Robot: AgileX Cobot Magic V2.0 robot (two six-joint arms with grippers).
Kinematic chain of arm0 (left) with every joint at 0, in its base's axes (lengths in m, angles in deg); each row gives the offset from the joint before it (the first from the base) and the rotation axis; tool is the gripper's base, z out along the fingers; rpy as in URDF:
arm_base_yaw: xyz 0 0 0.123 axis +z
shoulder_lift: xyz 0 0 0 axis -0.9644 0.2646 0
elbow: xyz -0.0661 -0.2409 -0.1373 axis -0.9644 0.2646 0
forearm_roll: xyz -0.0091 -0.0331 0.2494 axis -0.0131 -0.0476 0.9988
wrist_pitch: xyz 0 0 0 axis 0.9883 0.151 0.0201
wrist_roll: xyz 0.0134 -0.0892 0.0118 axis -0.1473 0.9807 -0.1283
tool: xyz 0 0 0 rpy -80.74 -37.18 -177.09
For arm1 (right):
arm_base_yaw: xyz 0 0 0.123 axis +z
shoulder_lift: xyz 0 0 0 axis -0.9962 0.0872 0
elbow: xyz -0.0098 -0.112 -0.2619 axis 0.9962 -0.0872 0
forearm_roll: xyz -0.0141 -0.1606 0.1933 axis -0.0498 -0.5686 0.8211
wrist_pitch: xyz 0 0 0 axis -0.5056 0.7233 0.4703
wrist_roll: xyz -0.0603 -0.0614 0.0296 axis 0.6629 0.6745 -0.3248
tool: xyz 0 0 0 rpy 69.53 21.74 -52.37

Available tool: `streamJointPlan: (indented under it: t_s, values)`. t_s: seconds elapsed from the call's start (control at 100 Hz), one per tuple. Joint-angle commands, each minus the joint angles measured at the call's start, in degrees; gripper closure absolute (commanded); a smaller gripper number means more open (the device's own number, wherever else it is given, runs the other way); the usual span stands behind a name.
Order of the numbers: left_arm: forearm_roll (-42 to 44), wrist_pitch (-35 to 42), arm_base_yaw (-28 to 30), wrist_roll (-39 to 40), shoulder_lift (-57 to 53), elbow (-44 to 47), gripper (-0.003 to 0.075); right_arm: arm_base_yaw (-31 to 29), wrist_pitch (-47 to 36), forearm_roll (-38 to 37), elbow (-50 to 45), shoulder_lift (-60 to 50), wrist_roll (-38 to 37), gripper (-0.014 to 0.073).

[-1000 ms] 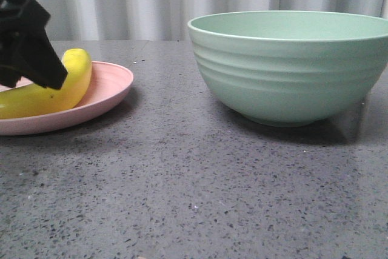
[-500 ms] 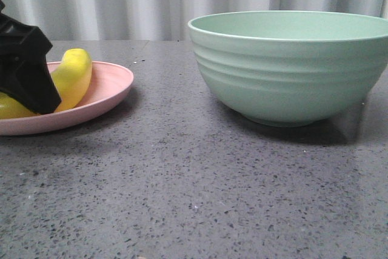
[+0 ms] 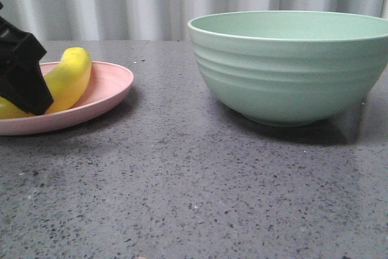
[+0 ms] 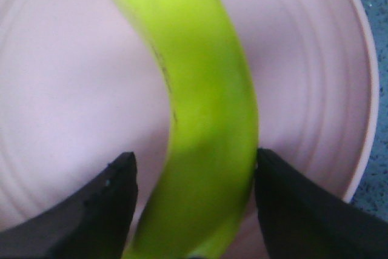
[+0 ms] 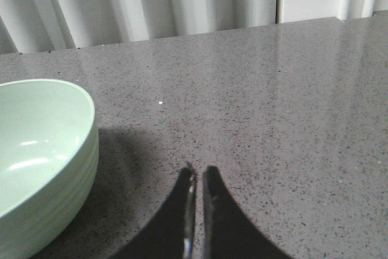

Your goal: Transfer banana from pink plate to green bowl

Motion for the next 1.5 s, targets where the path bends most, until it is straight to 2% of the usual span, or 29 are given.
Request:
streamJointPlan:
  t_s: [0.0, 0.23, 0.3, 0.4, 0.52, 0.63, 0.75, 0.92, 1.14, 1.23, 1.4, 1.49]
  values:
    - [0.34, 2.81, -0.38, -0.13, -0.47, -1.87, 0.0344, -0.15, -4.18, 0.04, 2.1, 1.05, 0.55, 0.0657]
    - [-0.62, 2.18, -0.38, -0.13, 1.37, -1.87, 0.0345, -0.15, -4.18, 0.04, 2.1, 1.05, 0.55, 0.0657]
    - [-0.62, 2.18, -0.38, -0.13, 1.37, -1.87, 0.0368, -0.15, -4.28, 0.04, 2.1, 1.05, 0.55, 0.0657]
    - [-0.52, 2.43, -0.38, -0.13, 1.37, -1.87, 0.0464, -0.15, -4.28, 0.04, 2.1, 1.05, 0.55, 0.0657]
    - [-0.52, 3.33, -0.38, -0.13, 1.37, -1.87, 0.0623, -0.15, -4.64, 0.04, 2.1, 1.05, 0.55, 0.0657]
    - [-0.39, 4.23, -0.38, -0.13, 1.37, -2.08, 0.0738, -0.15, -5.2, 0.04, 2.18, 1.05, 0.55, 0.0657]
    - [-0.31, 3.85, -0.38, -0.26, 1.37, -3.58, 0.0741, -0.15, -4.21, 0.04, 2.7, 1.05, 0.55, 0.0657]
    - [-0.93, 0.51, -1.06, -3.31, 1.37, -8.31, 0.0741, 0.84, 1.32, 0.04, 6.01, 1.88, 0.7, 0.0657]
    - [-1.44, -5.77, -6.47, -4.58, 1.37, -15.62, 0.0741, 5.21, 12.46, 0.04, 14.23, 9.22, 2.73, 0.0649]
    - [-1.44, -7.42, -9.75, -4.58, 1.13, -18.19, 0.0741, 7.77, 15.35, 0.26, 17.98, 13.16, 2.73, 0.058]
    - [-1.44, -7.64, -15.34, -4.58, 0.13, -20.73, 0.0741, 13.71, 14.93, 4.54, 23.52, 19.05, 2.73, 0.0302]
    - [-2.03, -7.64, -18.01, -4.58, 0.04, -20.89, 0.0741, 16.45, 14.68, 7.59, 25.88, 22.19, 2.73, 0.0208]
